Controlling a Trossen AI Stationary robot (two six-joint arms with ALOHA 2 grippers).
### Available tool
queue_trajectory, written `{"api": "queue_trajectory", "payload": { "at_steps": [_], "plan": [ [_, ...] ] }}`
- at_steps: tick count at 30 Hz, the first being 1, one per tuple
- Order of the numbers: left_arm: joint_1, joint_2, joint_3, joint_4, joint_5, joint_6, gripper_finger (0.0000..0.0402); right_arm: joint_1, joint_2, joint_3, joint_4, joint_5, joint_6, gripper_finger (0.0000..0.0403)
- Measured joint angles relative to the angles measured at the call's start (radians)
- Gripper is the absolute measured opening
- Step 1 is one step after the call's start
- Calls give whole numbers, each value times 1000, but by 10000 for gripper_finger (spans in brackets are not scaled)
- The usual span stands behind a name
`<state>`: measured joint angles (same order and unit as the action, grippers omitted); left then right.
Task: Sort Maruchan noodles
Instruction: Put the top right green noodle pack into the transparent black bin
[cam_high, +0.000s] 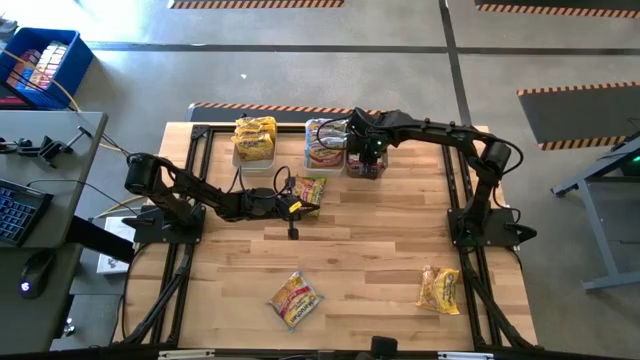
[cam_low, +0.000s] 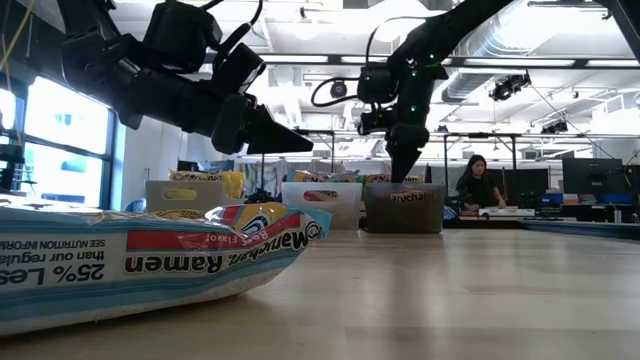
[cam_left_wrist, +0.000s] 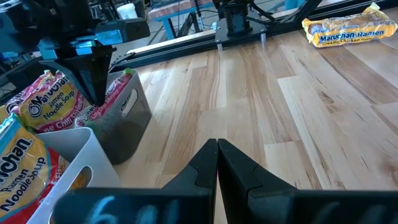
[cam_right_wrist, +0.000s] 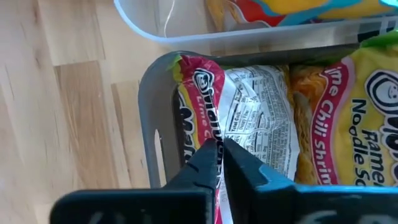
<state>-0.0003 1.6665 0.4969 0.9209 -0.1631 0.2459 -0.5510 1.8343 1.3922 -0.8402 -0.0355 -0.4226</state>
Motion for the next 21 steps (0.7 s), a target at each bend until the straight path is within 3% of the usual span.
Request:
{"api": "queue_trajectory", "payload": {
  "at_steps": [6, 21],
  "plan": [
    [0, 0, 0, 0, 0, 0, 3, 0, 0, 0, 9, 22, -24, 2],
    [0, 0, 0, 0, 0, 0, 3, 0, 0, 0, 153, 239, -75, 0]
  ]
}}
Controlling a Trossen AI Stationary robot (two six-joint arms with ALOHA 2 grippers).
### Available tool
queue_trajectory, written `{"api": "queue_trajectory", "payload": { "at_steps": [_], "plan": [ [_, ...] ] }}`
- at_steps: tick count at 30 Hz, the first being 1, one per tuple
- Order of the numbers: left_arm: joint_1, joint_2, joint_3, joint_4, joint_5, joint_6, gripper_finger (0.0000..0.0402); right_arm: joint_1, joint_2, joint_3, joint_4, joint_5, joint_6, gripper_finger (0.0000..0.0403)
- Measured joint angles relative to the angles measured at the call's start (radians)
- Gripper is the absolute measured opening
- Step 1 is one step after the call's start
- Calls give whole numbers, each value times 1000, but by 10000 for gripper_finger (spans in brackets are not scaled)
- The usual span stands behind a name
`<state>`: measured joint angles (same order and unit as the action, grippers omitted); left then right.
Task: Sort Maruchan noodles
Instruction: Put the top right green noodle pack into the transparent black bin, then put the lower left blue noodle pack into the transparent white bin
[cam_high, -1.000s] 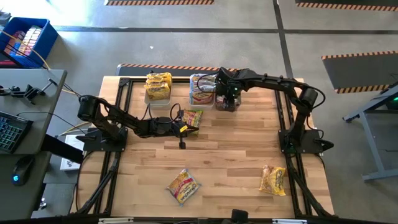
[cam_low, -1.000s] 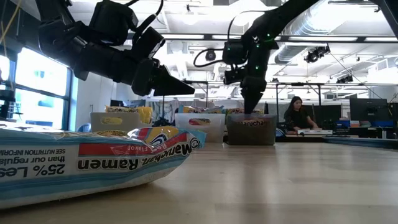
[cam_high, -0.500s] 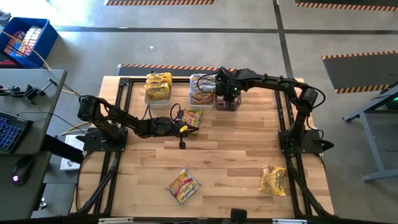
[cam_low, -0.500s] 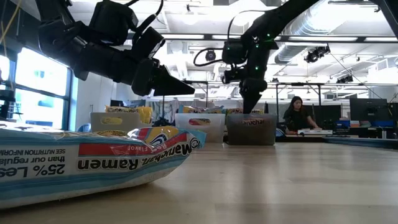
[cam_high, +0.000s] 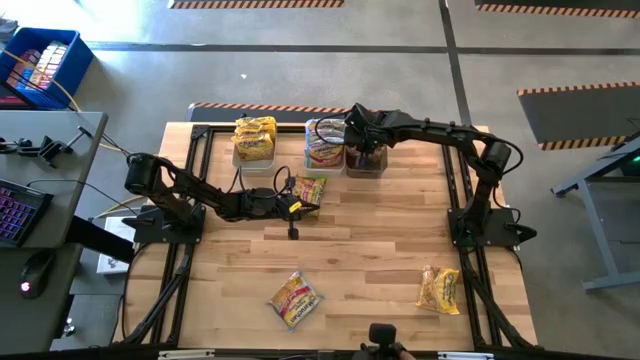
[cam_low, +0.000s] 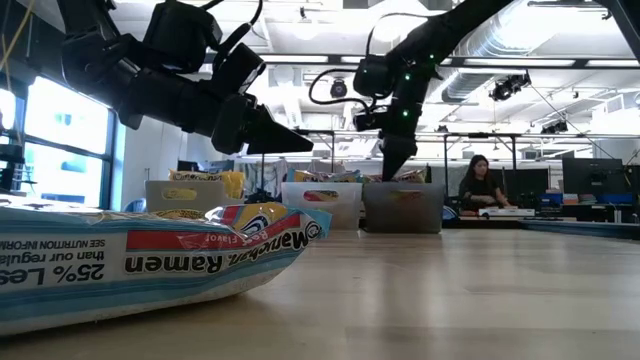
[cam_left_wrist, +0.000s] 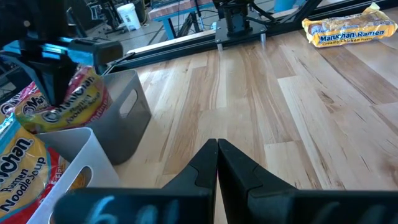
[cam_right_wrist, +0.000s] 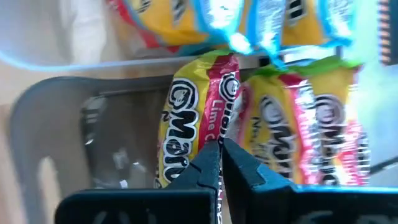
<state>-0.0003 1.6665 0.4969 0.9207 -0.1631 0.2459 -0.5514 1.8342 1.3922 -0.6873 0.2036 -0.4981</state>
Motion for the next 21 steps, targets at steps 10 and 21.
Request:
{"api": "queue_trajectory", "payload": {
  "at_steps": [10, 21],
  "plan": [
    [0, 0, 0, 0, 0, 0, 3, -1, 0, 0, 53, 175, -55, 0],
    [0, 0, 0, 0, 0, 0, 3, -26, 0, 0, 21, 172, -3, 4]
  ]
}}
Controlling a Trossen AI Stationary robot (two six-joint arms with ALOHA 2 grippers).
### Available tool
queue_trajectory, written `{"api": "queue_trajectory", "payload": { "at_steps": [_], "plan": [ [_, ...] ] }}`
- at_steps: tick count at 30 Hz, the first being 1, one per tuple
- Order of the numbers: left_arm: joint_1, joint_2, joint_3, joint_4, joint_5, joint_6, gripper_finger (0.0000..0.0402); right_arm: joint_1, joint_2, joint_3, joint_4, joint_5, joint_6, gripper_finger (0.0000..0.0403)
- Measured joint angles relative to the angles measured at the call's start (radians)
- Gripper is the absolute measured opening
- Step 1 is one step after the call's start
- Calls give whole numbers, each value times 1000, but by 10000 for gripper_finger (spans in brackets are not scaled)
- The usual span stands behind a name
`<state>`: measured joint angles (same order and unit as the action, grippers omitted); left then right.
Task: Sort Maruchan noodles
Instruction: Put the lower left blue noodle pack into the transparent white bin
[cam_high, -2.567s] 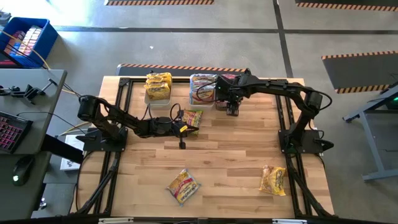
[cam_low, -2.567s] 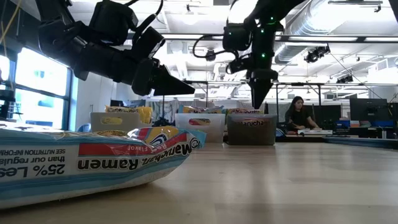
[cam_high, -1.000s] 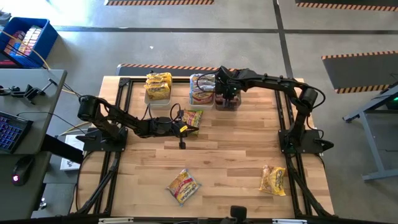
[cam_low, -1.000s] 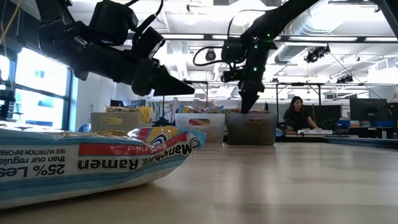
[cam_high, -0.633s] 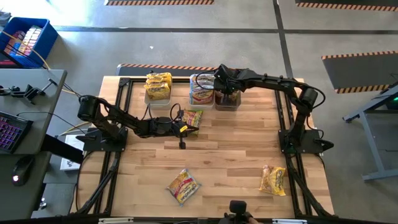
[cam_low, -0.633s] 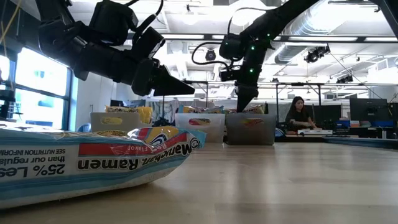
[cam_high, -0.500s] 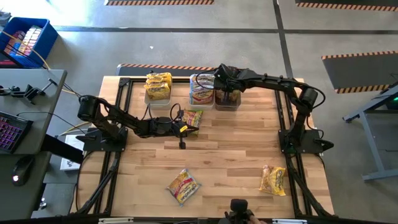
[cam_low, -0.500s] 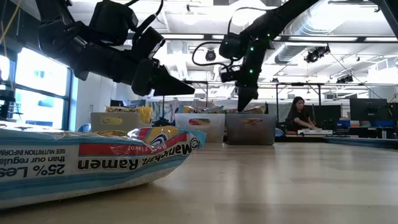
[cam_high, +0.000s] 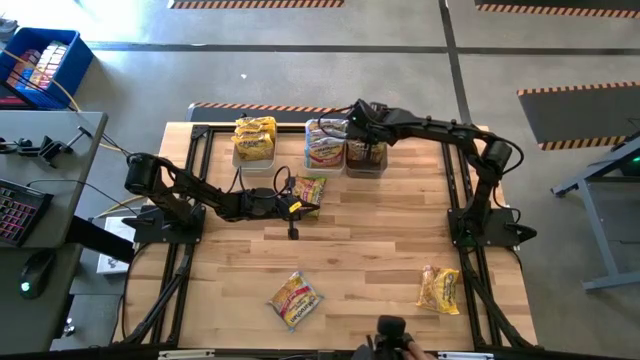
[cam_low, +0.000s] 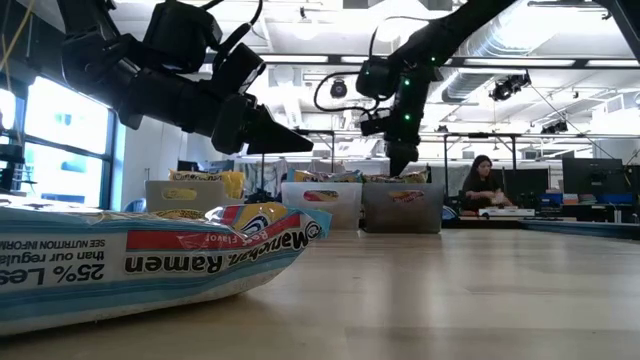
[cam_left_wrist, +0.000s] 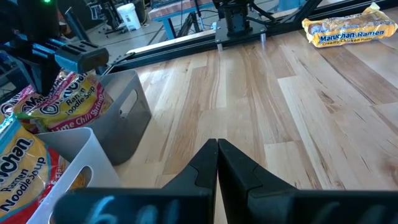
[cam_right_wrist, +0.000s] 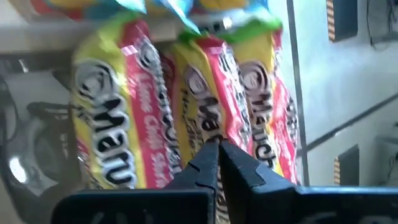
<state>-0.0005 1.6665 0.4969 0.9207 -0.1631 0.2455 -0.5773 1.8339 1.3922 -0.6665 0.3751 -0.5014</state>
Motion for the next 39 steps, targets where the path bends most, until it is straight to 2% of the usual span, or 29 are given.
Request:
{"api": "queue_trajectory", "payload": {
  "at_steps": [4, 9, 12, 15, 19, 21, 24, 28, 33, 39],
  "plan": [
    [0, 0, 0, 0, 0, 0, 3, -1, -2, 0, -6, 49, 0, 28],
    [0, 0, 0, 0, 0, 0, 3, 12, -43, 0, -3, 166, -23, 61],
    [0, 0, 0, 0, 0, 0, 3, 19, -95, 0, -2, 167, -24, 67],
    [0, 0, 0, 0, 0, 0, 3, 21, -156, 0, -3, 93, 5, 54],
    [0, 0, 0, -4, 0, -9, 3, 7, -213, 0, 24, -116, 65, 9],
    [0, 0, 0, -7, 0, -9, 3, 12, -219, -5, 51, -145, 88, 8],
    [0, 0, 0, -11, 0, -17, 3, 35, -236, -92, 194, -135, 73, 4],
    [0, 0, 0, -13, 0, -26, 3, 59, -264, -293, 448, -138, 76, 3],
    [0, 0, 0, -19, 0, -36, 3, 99, -342, -540, 784, -49, 102, 1],
    [0, 0, 0, -20, 0, -52, 3, 164, -502, -723, 959, -43, 183, 0]
  ]
}}
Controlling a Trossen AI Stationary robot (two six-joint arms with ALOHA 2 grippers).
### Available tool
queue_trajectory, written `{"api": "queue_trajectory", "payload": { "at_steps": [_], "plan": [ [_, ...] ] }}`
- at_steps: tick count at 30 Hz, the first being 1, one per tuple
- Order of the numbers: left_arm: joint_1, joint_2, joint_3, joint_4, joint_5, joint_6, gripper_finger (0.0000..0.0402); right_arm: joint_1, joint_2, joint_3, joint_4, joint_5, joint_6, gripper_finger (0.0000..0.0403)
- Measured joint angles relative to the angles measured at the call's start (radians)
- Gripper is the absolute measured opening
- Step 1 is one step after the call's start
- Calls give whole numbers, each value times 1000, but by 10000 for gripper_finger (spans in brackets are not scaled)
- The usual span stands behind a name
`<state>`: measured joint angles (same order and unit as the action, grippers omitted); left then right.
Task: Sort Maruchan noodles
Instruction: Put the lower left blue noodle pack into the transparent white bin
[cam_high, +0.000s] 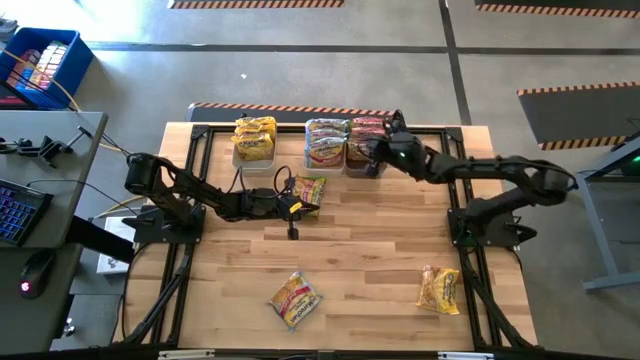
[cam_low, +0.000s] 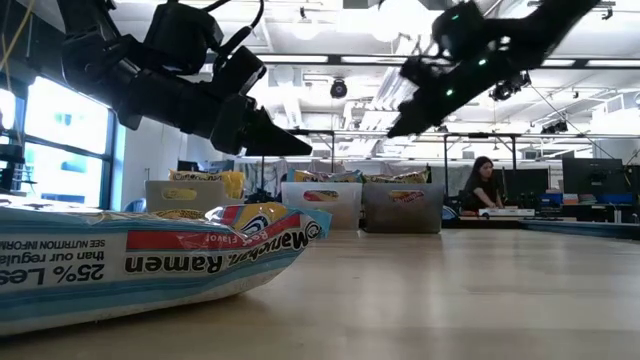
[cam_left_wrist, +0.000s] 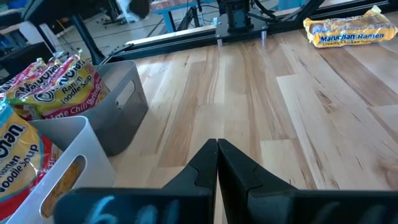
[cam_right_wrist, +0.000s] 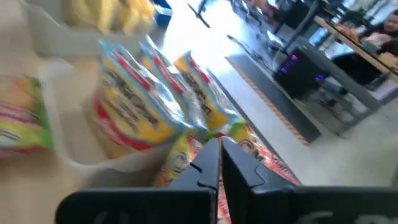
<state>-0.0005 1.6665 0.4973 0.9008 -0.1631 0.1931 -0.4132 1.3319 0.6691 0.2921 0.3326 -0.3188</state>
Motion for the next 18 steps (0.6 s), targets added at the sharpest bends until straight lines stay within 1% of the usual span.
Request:
{"api": "queue_trajectory", "payload": {
  "at_steps": [4, 7, 10, 13, 15, 18],
  "plan": [
    [-3, 0, 7, -9, 1, -7, 3, 56, -98, -73, 19, -108, 76, 0],
    [-27, -1, 26, -76, 2, 1, 3, 103, -134, -130, 33, -185, 112, 0],
    [-66, -22, 56, -249, 4, 64, 3, 158, -140, -184, 63, -200, 136, 0],
    [-107, -41, 97, -412, 8, 59, 3, 208, -139, -234, 103, -197, 139, 0],
    [-131, -43, 128, -492, 49, 16, 3, 242, -139, -255, 128, -183, 143, 0],
    [-163, -38, 183, -608, 172, -43, 8, 281, -139, -261, 139, -176, 162, 0]
  ]
}}
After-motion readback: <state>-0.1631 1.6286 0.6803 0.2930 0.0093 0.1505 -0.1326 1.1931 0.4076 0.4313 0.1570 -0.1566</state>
